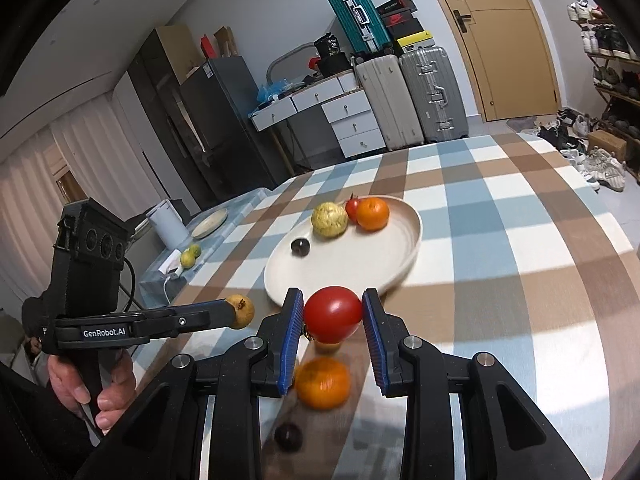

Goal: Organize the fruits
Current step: 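Carry the kiwi onto the plate with the left gripper while the right gripper carries the tomato there, then open both grippers on the plate and withdraw them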

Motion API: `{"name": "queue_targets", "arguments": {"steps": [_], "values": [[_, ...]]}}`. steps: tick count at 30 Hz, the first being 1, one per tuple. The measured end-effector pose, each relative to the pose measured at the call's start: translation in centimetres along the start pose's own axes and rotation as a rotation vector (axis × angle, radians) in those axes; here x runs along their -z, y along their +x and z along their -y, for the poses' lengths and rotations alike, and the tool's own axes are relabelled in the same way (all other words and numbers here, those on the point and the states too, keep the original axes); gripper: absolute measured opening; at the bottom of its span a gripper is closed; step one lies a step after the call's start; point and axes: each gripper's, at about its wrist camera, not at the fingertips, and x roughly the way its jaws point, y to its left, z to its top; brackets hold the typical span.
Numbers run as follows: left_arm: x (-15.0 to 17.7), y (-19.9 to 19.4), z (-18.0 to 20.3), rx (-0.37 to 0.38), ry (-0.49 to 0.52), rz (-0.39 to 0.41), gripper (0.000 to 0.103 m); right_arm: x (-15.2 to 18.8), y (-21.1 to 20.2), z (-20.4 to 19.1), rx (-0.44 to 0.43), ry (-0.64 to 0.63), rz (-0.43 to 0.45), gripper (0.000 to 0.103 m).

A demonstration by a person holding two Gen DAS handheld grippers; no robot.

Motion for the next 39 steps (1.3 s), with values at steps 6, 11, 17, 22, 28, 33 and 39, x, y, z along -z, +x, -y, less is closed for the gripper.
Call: {"name": "queue_targets", "arguments": {"steps": [6,11,17,22,28,33,39], "values": [[-4.4,3.0,-0.9,-0.025,0.026,0.015,0.022,-2.9,3.1,1.3,-0.019,-0.001,-0.02,0.031],[-7.3,7.0,-1.3,-0.05,0.054,-0.001,0.022,-5.4,6.1,2.9,-0.022,-0.001,-0.044,0.031],[-9.0,11.0,-1.8,-0.103,0.093,-0.029,0.022,-7.4,9.8,5.5,-0.032,0.048,-0.096,0.031],[-9.5,13.1,-2.5,-0.13,0.102,-0.047,0.022,-8.0,12.3,6.9,-0.024,0.068,-0.13,0.031],[-9.7,14.1,-2.8,-0.146,0.112,-0.053,0.022,-8.1,13.8,7.6,-0.023,0.083,-0.151,0.031],[-9.5,14.4,-2.9,-0.141,0.11,-0.06,0.022,-8.0,13.9,7.7,-0.015,0.084,-0.153,0.031],[-9.5,14.2,-2.6,-0.168,0.108,-0.054,0.022,-8.0,14.1,7.6,0.009,0.082,-0.153,0.031]]}}
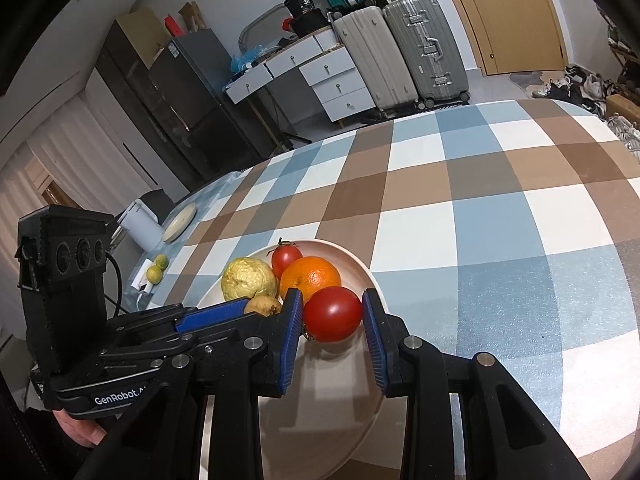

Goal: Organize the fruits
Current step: 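Open both grippers on the plate and withdraw them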

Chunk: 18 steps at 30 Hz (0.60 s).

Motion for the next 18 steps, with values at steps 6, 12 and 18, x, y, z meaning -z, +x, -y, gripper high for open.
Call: {"name": "queue_targets", "arguments": {"steps": [6,12,18], "values": [[-0.2,-1.6,0.6,-0.03,0.0,0.022,0.023,-0.1,-1.1,-0.6,0.005,-0.019,0.036,0.048],[0.5,-5.2,2.4,-0.066,0.033,0.073,0.03,0.0,-4.9,-2.1,0.021,-0.04,0.101,0.055],[2.1,-9.8,4.2,-0.1,0.043,0.13,0.047,1.5,-9.9,-4.3,0.022,-0.059,0.183,0.074]]}}
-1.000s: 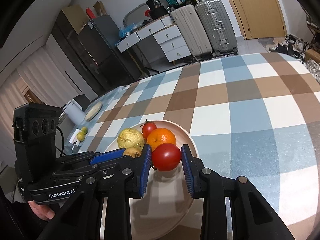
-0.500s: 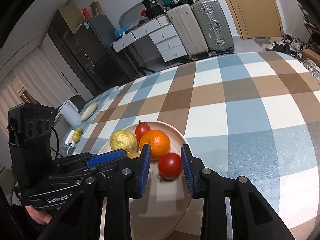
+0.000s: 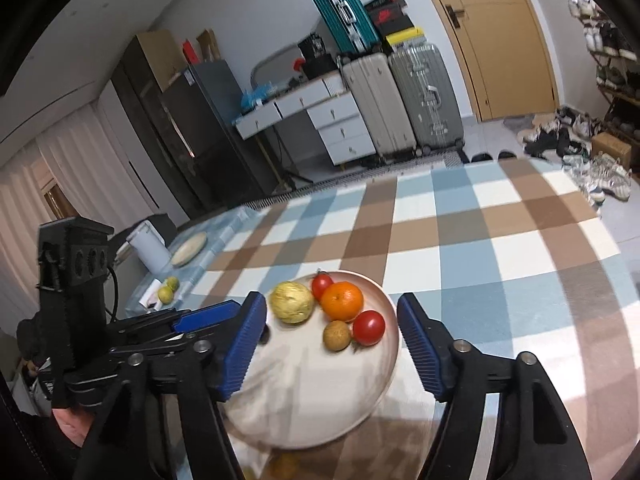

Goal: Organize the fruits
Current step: 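Open both grippers on the plate and withdraw them, then grasp the dark plum on the tablecloth with the right gripper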

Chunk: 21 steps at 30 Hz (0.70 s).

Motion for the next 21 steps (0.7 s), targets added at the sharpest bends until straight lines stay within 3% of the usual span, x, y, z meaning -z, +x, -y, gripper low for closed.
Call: {"name": "queue_targets", "arguments": {"steps": [9,14,18,21], "values": [[2.8,-7.2,1.2,-0.079,-0.01,0.091,0.081,2.5,-7.1,-3.4,0.001,-0.034,0.089,0.091],[4.5,-10.3,1.5,-0.119,-0.011,0.117,0.085,4.3,-9.6,-4.9,0.004,-0.057,0.117,0.1],[6.4,-12.7,1.9,-0.128,-0.003,0.156,0.099,5.8,-10.9,-5.9,0.013,-0.071,0.118,0.102],[8.3,-14.7,2.3,-0.17,-0.016,0.209,0.102,7.1,-12.0,-6.4,-0.009,-0.07,0.125,0.102]]}}
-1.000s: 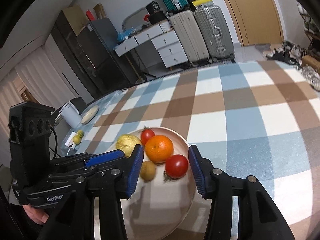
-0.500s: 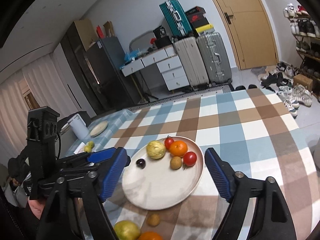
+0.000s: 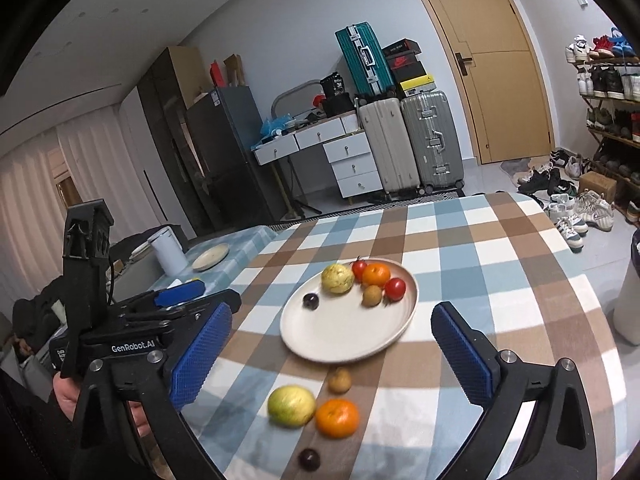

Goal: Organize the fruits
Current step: 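Grasp the dark plum on the tablecloth with the right gripper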

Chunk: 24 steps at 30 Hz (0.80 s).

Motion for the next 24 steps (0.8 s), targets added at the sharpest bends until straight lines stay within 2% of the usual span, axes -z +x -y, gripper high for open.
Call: {"name": "queue_targets", "arguments": {"steps": [3,10,18,24], "values": [[1.8,-1.7,-0.1,-0.002,-0.016,0.012,0.102,1.2,-0.9,-0.9,-0.007,-0.022,0.003,0.102],[5.8,-3.2,-0.3,-0.004,-0.028,-0.036,0.102,4.3,-1.8,-3.1,0.015,-0.086,-0.031,0.103],[9.5,-2.9,-0.5,-0.016,-0.032,-0.087,0.102,7.5,-0.9,-2.8,0.003,-0.063,-0.098,0.103],[11.0,-1.6,-0.7,-0.012,-0.039,-0.123,0.102,9.7,0.3,-2.4,0.005,-0.036,-0.165,0.103]]}}
